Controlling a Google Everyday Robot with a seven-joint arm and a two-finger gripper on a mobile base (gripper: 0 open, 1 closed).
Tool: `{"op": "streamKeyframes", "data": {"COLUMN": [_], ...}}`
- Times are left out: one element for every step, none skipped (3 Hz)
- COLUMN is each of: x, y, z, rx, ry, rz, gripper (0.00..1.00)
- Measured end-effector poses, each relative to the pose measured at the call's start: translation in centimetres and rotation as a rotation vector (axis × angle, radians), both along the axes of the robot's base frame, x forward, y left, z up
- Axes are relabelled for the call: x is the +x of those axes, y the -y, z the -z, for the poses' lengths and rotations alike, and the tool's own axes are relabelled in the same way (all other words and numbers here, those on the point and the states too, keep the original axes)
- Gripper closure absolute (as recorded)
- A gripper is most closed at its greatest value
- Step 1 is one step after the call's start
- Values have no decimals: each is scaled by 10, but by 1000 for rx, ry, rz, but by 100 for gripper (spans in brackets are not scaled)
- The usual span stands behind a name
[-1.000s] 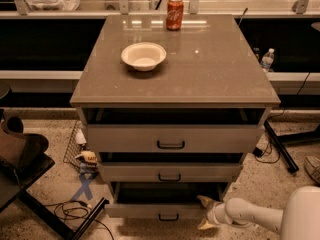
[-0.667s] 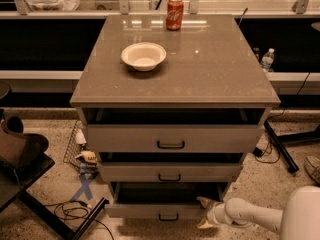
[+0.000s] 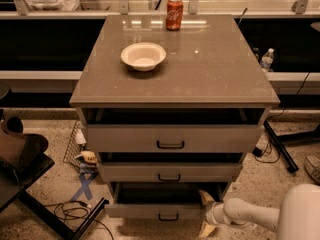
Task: Open bottom drawer
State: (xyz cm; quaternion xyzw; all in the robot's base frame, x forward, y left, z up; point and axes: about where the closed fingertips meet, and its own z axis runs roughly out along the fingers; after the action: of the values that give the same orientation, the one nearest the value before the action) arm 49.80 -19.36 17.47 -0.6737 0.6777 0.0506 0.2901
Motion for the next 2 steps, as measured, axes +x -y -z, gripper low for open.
{"op": "streamKeyframes", "data": {"x": [0,-20], "y": [0,24], "z": [6,18], "rx": [-39,-126], "ry": [-22,-87], "rz": [9,65], "gripper": [0,25]}}
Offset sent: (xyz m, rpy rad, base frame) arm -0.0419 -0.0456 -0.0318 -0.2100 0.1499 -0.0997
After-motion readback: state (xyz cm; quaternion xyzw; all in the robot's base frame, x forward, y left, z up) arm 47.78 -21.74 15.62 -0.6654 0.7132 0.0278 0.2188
